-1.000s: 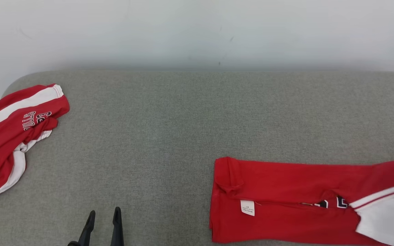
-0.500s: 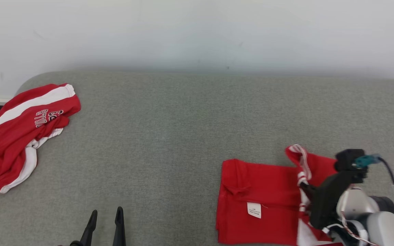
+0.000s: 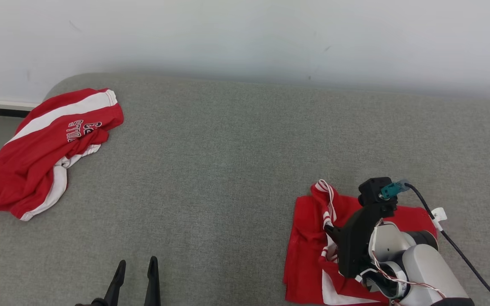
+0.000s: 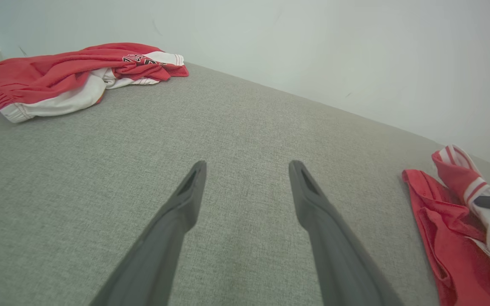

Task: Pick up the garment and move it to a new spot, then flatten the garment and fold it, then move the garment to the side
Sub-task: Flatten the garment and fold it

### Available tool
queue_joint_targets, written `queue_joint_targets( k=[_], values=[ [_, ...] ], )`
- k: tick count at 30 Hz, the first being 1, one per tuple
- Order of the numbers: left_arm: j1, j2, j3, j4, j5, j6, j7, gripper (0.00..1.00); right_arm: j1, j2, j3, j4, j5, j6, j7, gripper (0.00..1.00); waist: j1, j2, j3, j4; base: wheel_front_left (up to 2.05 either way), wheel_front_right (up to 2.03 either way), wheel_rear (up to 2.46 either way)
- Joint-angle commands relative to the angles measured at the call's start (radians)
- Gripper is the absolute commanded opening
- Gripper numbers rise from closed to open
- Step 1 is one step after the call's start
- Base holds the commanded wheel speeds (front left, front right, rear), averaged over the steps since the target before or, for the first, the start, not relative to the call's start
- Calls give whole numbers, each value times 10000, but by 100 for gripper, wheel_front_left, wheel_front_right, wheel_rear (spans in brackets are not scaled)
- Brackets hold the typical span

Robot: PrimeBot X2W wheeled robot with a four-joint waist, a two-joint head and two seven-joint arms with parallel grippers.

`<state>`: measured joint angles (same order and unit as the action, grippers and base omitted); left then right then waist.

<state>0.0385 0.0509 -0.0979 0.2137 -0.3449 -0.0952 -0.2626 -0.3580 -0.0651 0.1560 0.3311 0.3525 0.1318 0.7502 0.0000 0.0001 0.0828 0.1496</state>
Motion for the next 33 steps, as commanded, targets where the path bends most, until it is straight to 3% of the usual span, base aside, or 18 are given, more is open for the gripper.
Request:
queue_joint_targets(
  k=[1, 12, 13, 14, 15, 23, 33],
  values=[
    [-92, -8, -15, 10, -30, 45, -28, 100, -65, 49, 47, 65, 58, -17, -60, 0, 0, -1, 30, 49, 0, 0, 0],
    [-123, -8, -101, -7, -79, 80, -28, 100, -448, 156, 672, 1156, 314, -17, -593, 0, 0, -1, 75, 177, 0, 0, 0],
    [-121, -8, -101, -10, -72, 87, -28, 100, -488, 163, 752, 1199, 397, -17, -639, 7, 0, -1, 74, 168, 0, 0, 0],
    [-124, -8, -96, -10, -67, 92, -28, 100, -523, 165, 787, 1204, 537, -17, -732, 93, 0, -1, 74, 157, 0, 0, 0],
    [-130, -8, -98, -3, -66, 96, -28, 100, -549, 156, 824, 1207, 709, -18, -832, 100, 0, -1, 66, 146, 0, 0, 0],
    [-47, -8, -70, 76, -44, 102, -28, 100, -559, 139, 422, 493, 1812, -18, -1630, 100, 0, -1, -147, 4, 0, 0, 0],
    [324, -7, -20, 42, -21, 133, -28, 100, 1447, -618, -1856, -1504, 619, -18, -3625, 100, 0, -1, -695, -239, 0, 0, 0]
  ],
)
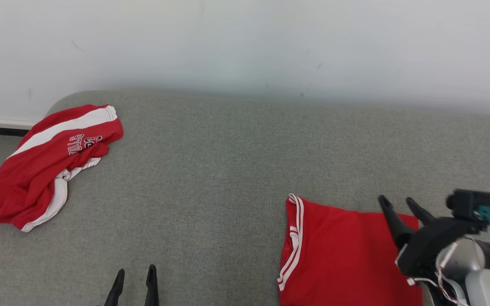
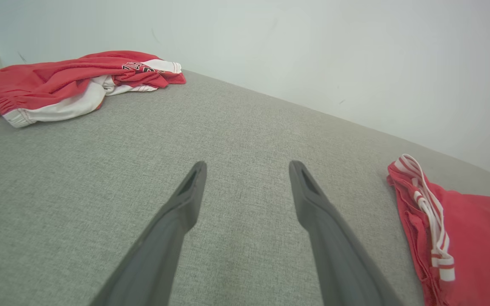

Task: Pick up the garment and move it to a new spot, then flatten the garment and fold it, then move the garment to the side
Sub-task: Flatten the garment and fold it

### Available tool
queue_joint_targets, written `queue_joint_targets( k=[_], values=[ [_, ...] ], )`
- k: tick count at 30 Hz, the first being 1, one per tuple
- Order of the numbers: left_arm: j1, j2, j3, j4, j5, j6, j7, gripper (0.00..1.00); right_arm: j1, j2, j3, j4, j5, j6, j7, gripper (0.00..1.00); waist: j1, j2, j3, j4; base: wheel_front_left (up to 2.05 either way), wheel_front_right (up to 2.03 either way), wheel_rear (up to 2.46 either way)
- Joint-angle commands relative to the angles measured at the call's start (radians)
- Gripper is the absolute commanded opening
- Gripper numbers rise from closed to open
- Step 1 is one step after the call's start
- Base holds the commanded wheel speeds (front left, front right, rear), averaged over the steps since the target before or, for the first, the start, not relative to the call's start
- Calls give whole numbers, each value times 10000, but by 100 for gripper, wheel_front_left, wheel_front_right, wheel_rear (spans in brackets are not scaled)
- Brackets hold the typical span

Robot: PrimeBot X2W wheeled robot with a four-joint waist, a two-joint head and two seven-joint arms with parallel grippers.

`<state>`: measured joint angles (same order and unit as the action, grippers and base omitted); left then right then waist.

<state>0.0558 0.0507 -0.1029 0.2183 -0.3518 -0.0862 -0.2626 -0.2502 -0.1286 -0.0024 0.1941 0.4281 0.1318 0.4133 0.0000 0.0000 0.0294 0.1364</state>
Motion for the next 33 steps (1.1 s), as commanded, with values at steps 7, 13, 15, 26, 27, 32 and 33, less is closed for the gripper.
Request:
queue_joint_targets(
  k=[7, 13, 15, 26, 27, 32, 33],
  values=[
    [387, -6, 139, -80, 0, 47, -28, 100, 2122, 180, -1147, -953, -1240, -18, -2233, 100, 0, 0, -469, -365, 0, 0, 0],
    [492, -6, 244, -148, -42, 5, -28, 100, 3531, 288, -1139, -1110, -2174, -18, -4092, 100, 0, 0, -744, -618, 0, 0, 0],
    [559, -6, 241, -188, -28, 3, -28, 100, 3810, 325, -1064, -975, -2292, -18, -4618, 100, 0, 0, -828, -695, 0, 0, 0],
    [842, -7, 381, 56, 353, -217, -28, 100, 4361, 380, -772, -253, -2168, -18, -6212, 100, 0, 0, -1355, -936, 0, 0, 0],
    [856, -7, 401, 108, 384, -248, -28, 100, 4356, 378, -722, -202, -2119, -18, -6252, 100, 0, 0, -1382, -947, 0, 0, 0],
    [842, -7, 491, 345, 529, -300, -28, 100, 4284, 346, -389, 61, -2023, -18, -6328, 100, 0, 0, -1438, -977, 0, 0, 0],
    [830, -7, 501, 381, 549, -317, -28, 100, 4272, 363, -358, 94, -2004, -18, -6335, 100, 0, 0, -1434, -981, 0, 0, 0]
  ],
)
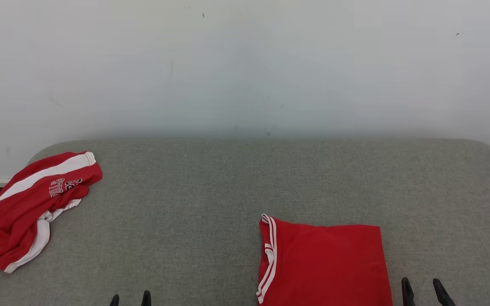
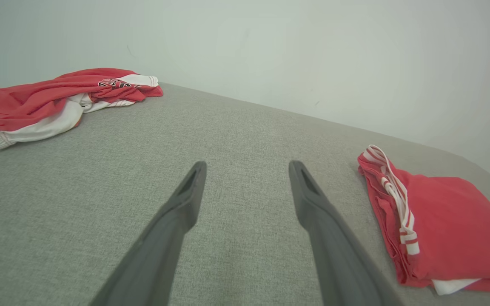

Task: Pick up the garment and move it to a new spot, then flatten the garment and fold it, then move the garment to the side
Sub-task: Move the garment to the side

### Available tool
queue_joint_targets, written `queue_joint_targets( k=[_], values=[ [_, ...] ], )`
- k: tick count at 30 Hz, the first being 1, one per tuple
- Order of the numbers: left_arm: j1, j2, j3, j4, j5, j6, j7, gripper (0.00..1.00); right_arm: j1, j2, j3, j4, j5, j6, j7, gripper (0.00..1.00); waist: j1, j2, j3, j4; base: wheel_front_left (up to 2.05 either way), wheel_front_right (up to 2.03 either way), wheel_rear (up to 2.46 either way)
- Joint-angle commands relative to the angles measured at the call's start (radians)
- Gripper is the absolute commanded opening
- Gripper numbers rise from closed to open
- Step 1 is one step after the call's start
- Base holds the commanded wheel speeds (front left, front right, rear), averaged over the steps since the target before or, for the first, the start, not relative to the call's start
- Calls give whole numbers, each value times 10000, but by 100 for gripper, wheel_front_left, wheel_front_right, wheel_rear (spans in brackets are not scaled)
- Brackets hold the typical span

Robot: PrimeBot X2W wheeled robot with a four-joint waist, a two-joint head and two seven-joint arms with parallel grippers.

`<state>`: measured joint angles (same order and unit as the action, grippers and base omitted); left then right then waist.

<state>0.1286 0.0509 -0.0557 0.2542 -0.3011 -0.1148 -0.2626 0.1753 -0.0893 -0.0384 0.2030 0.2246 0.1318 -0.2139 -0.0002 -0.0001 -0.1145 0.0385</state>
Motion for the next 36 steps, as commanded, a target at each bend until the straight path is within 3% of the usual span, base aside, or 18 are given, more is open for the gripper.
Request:
queue_joint_targets(
  k=[1, 18, 23, 30, 36],
  values=[
    [97, -9, 36, 56, 64, -46, -28, 100, 3, -16, 21, 21, 25, -18, -58, 100, 2, 1, 13, -6, 0, 0, 0],
    [-93, -9, 78, 152, 201, -134, -28, 100, -312, 185, -263, 202, 210, -18, 422, 100, 2, 1, 293, -69, 0, 0, 0],
    [-70, -10, 158, 40, 194, -146, -28, 100, -906, -164, 12, 120, 103, -18, 2625, 100, 2, 1, 397, -161, 0, 0, 0],
    [-235, -10, 36, -46, 188, -154, -28, 100, -2359, -459, -150, 511, -30, -18, 7355, 100, 2, 1, 710, -9, 0, 0, 0],
    [-455, -10, -248, -77, 136, -162, -28, 100, -3232, -93, -844, 1071, -206, -18, 8957, 100, 2, 1, 1075, 520, 0, 0, 0]
  ],
)
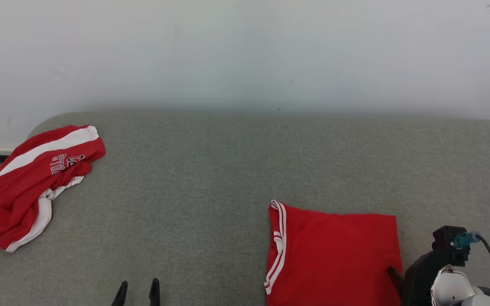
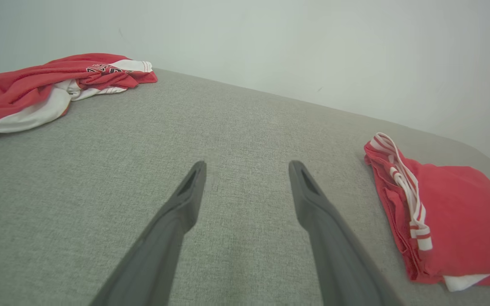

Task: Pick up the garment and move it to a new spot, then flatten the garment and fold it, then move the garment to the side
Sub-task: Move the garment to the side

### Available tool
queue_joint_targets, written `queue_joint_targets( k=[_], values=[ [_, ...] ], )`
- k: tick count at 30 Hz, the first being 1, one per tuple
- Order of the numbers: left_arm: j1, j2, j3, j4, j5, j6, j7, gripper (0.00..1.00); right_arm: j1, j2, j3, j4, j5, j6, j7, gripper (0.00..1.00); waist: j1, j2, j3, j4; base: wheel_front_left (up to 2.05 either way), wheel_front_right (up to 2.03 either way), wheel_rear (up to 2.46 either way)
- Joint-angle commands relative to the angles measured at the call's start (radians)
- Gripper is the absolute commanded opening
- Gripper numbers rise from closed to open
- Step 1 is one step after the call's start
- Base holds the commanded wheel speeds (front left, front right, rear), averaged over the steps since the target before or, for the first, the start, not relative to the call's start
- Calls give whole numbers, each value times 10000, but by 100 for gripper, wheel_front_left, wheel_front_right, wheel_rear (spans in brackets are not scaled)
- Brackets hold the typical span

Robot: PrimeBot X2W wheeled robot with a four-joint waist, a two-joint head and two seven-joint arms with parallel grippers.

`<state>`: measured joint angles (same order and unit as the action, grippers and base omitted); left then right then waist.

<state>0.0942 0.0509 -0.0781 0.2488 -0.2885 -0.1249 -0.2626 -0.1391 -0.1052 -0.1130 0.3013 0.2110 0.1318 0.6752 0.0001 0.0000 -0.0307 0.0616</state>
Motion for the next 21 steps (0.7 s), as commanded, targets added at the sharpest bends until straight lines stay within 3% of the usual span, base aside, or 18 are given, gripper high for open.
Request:
queue_joint_targets(
  k=[1, 8, 16, 17, 18, 20, 21],
  values=[
    [-155, -7, -42, -21, 0, -62, -28, 100, -201, 118, -209, 219, -131, -18, 144, 100, -1, 0, 308, 379, 0, 0, 0],
    [-517, -9, -198, -141, 49, -40, -28, 100, -907, 368, -926, 1036, -623, -18, 245, 100, -1, 0, 1028, 912, 0, 0, 0],
    [-850, -10, -301, -211, -78, -43, -28, 100, -1111, 501, -1028, 1957, -1144, -18, 602, 100, -1, 0, 1516, 1192, 0, 0, 0],
    [-864, -6, -292, -213, -84, -44, -28, 100, -1086, 542, -964, 2069, -1046, -16, 724, 95, -1, 0, 1535, 1197, 0, 0, 0],
    [-877, -9, -287, -218, -90, -44, -28, 100, -1079, 590, -844, 2119, -971, 8, 766, 31, -1, 0, 1557, 1195, 0, 0, 0],
    [-889, -9, -253, -228, -107, -38, -28, 100, -1098, 592, -536, 2096, -906, 25, 801, 0, -1, 0, 1602, 1159, 0, 0, 0],
    [-889, -9, -253, -228, -107, -38, -28, 100, -1098, 592, -536, 2096, -906, 25, 801, 0, -1, 0, 1602, 1159, 0, 0, 0]
  ],
)
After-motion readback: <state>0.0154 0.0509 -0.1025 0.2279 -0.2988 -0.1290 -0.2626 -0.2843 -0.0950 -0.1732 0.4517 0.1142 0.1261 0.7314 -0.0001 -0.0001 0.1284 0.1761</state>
